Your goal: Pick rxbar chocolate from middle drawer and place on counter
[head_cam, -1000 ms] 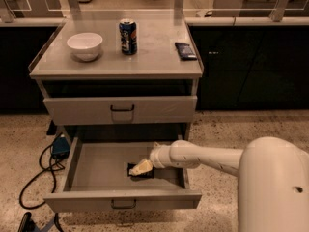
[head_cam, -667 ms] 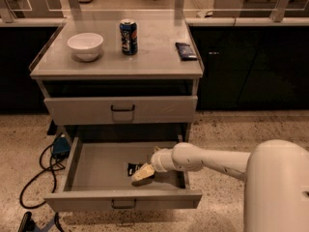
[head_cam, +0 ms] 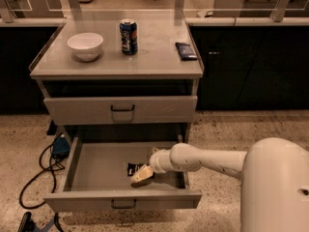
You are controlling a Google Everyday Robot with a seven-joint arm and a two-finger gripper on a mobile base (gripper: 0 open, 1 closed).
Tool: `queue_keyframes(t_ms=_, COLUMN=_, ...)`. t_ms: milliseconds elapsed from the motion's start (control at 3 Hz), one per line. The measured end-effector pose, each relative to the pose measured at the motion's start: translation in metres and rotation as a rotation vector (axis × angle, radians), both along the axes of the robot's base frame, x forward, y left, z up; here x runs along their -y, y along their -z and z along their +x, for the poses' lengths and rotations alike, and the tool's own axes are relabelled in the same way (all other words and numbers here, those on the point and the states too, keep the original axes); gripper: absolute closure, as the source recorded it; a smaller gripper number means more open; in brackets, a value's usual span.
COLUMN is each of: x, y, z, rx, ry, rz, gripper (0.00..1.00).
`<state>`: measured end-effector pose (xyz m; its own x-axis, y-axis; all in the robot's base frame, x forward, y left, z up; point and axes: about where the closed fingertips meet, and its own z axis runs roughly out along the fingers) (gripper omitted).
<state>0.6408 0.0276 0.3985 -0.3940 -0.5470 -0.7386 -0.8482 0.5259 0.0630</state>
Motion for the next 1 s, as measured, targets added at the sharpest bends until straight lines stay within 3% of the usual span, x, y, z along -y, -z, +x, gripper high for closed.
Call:
queue_keyframes(t_ms=333, x=-0.019, y=0.022, z=-0.004, rx=-0.006, ry=-0.065, rz=0.009, gripper=0.00)
queue_keyframes(t_ms=667, x=-0.045, y=0.064, z=-0.006, rx=-0.021, ry=-0.144, rz=0.037, gripper=0.00)
queue_keyframes(t_ms=1000, x=-0.045, y=0.064, z=-0.006, rx=-0.021, ry=-0.144, rz=0.037, gripper=0.00)
